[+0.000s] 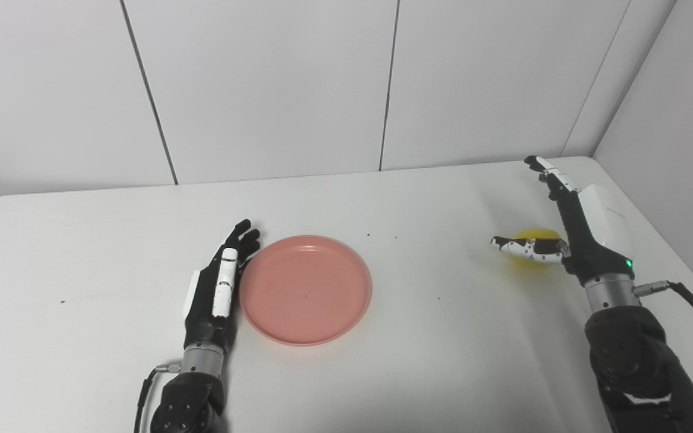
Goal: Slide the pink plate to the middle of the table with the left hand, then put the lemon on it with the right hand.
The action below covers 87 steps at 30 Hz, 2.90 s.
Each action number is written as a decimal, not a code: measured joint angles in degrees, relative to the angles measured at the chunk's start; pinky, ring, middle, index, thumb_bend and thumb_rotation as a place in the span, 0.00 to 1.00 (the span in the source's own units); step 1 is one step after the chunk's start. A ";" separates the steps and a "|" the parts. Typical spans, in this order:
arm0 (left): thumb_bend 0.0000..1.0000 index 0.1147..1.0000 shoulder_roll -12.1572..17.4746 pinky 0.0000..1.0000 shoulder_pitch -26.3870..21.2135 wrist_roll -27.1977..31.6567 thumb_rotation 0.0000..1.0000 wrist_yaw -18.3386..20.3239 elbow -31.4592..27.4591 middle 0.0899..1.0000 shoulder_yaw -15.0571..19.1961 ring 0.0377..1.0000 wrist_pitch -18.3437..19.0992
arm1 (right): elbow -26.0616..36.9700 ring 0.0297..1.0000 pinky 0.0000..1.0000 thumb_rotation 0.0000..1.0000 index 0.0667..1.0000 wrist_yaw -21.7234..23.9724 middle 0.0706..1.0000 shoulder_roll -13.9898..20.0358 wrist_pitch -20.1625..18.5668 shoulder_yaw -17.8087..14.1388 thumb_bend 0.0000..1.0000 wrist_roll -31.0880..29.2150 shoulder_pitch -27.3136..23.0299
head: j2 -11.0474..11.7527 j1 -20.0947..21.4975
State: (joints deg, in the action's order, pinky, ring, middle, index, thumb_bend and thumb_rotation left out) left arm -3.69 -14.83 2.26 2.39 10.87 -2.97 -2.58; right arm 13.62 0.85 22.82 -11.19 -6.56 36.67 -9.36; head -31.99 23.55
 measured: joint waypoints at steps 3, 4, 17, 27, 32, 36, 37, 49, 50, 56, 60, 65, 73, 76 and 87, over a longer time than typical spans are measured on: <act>0.52 0.82 0.60 0.85 -0.17 0.72 1.00 0.50 0.05 0.85 0.32 0.87 0.01 | -0.68 0.81 0.72 0.19 0.84 1.11 0.85 0.97 -0.81 1.08 0.86 2.33 -0.85 | 0.00 0.53; 0.52 0.82 0.72 0.85 -0.24 0.98 1.00 0.55 0.07 0.85 0.45 0.87 0.01 | -0.94 0.81 0.72 0.19 0.84 1.43 0.85 1.16 -1.24 1.25 0.86 2.78 -1.24 | 0.00 0.97; 0.51 0.82 1.31 0.85 -0.42 3.05 1.00 1.71 -0.68 0.84 1.10 0.87 2.01 | -7.17 0.82 0.72 0.22 0.85 3.94 0.85 1.69 -4.68 2.54 0.85 3.37 -4.02 | -0.09 2.82; 0.51 0.81 1.61 0.85 -0.46 3.04 1.00 1.97 -0.61 0.84 1.17 0.86 2.01 | -11.22 0.82 0.72 0.20 0.86 5.05 0.85 3.54 -5.42 4.29 0.85 3.29 -5.29 | -0.26 3.52; 0.52 0.83 1.62 0.87 -0.53 3.06 1.00 2.12 -0.31 0.85 1.30 0.87 1.94 | -12.52 0.81 0.71 0.19 0.85 5.18 0.85 3.70 -5.54 4.43 0.86 2.76 -5.35 | -0.18 3.78; 0.52 0.81 1.66 0.86 -0.62 3.05 1.00 2.38 0.12 0.84 1.39 0.87 1.71 | -13.49 0.81 0.71 0.16 0.85 5.17 0.85 4.10 -5.54 4.60 0.83 2.53 -5.35 | -0.09 3.78; 0.52 0.81 1.66 0.86 -0.65 3.05 1.00 2.39 0.17 0.84 1.41 0.86 1.68 | -13.81 0.81 0.71 0.16 0.85 5.16 0.85 4.26 -5.54 4.64 0.83 2.53 -5.38 | -0.09 3.87; 0.51 0.80 1.60 0.84 -0.75 3.01 1.00 2.54 0.48 0.82 1.53 0.85 1.22 | -17.05 0.81 0.70 0.15 0.84 5.04 0.84 5.25 -5.60 5.03 0.80 2.05 -5.51 | -0.09 4.14; 0.51 0.80 1.59 0.85 -0.75 3.01 1.00 2.54 0.47 0.82 1.55 0.85 1.22 | -17.13 0.81 0.70 0.14 0.84 5.04 0.84 5.26 -5.64 5.03 0.78 2.04 -5.51 | -0.09 4.13; 0.50 0.81 1.57 0.85 -0.75 3.01 1.00 2.54 0.46 0.83 1.53 0.85 1.23 | -17.32 0.78 0.68 0.02 0.84 5.05 0.84 5.28 -6.33 4.96 0.75 1.10 -5.51 | -0.26 3.96; 0.51 0.81 1.57 0.85 -0.74 3.02 1.00 2.55 0.45 0.83 1.53 0.86 1.24 | -17.48 0.50 0.38 0.00 0.81 4.98 0.74 5.28 -6.54 4.96 0.56 0.96 -5.58 | -0.26 3.87; 0.51 0.81 1.57 0.86 -0.73 3.02 1.00 2.55 0.45 0.83 1.53 0.86 1.24 | -17.89 0.45 0.31 0.00 0.73 4.52 0.62 5.28 -6.55 5.06 0.51 0.84 -5.58 | -0.53 3.78; 0.51 0.81 1.57 0.85 -0.55 2.99 1.00 2.54 0.01 0.83 1.48 0.85 1.57 | -18.96 0.41 0.36 0.00 0.53 1.57 0.51 5.27 -6.54 5.90 0.51 1.23 -5.57 | -0.62 3.61; 0.50 0.81 1.57 0.85 -0.55 2.98 1.00 2.54 -0.09 0.83 1.43 0.85 1.78 | -19.45 0.37 0.31 0.00 0.49 0.10 0.45 5.11 -6.55 5.93 0.51 1.25 -5.57 | -0.53 3.52; 0.51 0.81 1.53 0.85 -0.54 3.00 1.00 2.52 -0.39 0.83 1.41 0.85 2.15 | -19.91 0.36 0.19 0.00 0.47 -4.16 0.43 2.90 -6.48 4.99 0.51 0.30 -5.50 | -0.88 1.77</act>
State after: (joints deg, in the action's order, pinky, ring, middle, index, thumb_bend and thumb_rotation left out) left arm -2.16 -15.37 5.26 4.91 10.47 -1.56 -0.44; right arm -6.29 -3.31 25.72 -17.67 -1.57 36.97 -14.85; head -32.87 25.32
